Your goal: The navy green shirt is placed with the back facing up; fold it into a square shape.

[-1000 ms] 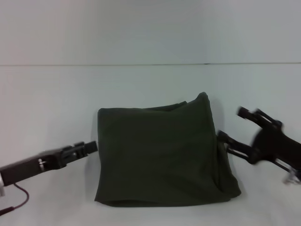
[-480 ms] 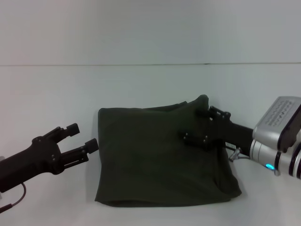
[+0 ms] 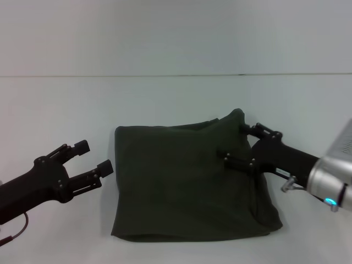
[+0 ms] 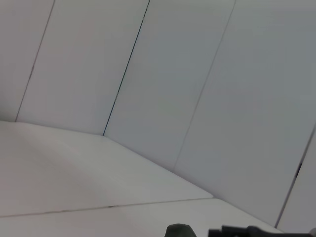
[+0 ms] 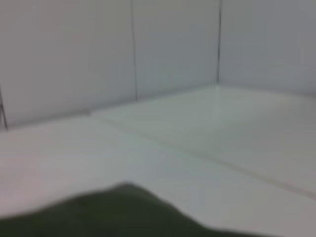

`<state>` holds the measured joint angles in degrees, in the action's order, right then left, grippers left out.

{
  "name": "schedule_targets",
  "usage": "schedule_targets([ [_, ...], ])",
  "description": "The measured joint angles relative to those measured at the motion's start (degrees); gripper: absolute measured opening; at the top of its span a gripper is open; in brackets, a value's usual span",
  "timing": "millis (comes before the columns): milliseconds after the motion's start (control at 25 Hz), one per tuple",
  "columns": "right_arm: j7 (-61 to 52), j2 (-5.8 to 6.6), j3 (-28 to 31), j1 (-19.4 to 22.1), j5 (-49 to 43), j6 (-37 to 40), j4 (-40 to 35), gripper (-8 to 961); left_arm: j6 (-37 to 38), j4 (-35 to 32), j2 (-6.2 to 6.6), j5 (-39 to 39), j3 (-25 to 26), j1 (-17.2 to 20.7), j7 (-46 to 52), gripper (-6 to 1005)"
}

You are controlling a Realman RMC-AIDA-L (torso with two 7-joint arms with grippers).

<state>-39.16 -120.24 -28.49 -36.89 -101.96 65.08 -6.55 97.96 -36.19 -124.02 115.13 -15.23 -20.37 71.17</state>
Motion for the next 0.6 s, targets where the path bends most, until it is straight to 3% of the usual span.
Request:
schedule_targets([
  [160, 1.81, 0.17, 0.70, 4.36, 0.10, 9.34, -2.78, 899, 0.15, -0.02, 0.00, 0.37, -0.40, 0.29, -2.92, 950],
  [240, 3.25, 0.30, 0.36, 8.80, -0.22, 14.67, -4.10, 900, 0.30, -0.03, -0.11, 0.84, -0.80, 0.95, -5.89, 950],
  [280, 3.25, 0.30, 0.36, 8.80, -0.22, 14.67, -4.10, 900, 0.34, -0.03, -0.22, 1.61, -1.03, 1.40, -8.21, 950],
  [600, 8.81, 0.23, 0.14, 20.31, -1.23, 19.82, -4.18, 900, 0.41, 1.65, -0.60, 9.02, 0.69, 4.43, -20.59, 950],
])
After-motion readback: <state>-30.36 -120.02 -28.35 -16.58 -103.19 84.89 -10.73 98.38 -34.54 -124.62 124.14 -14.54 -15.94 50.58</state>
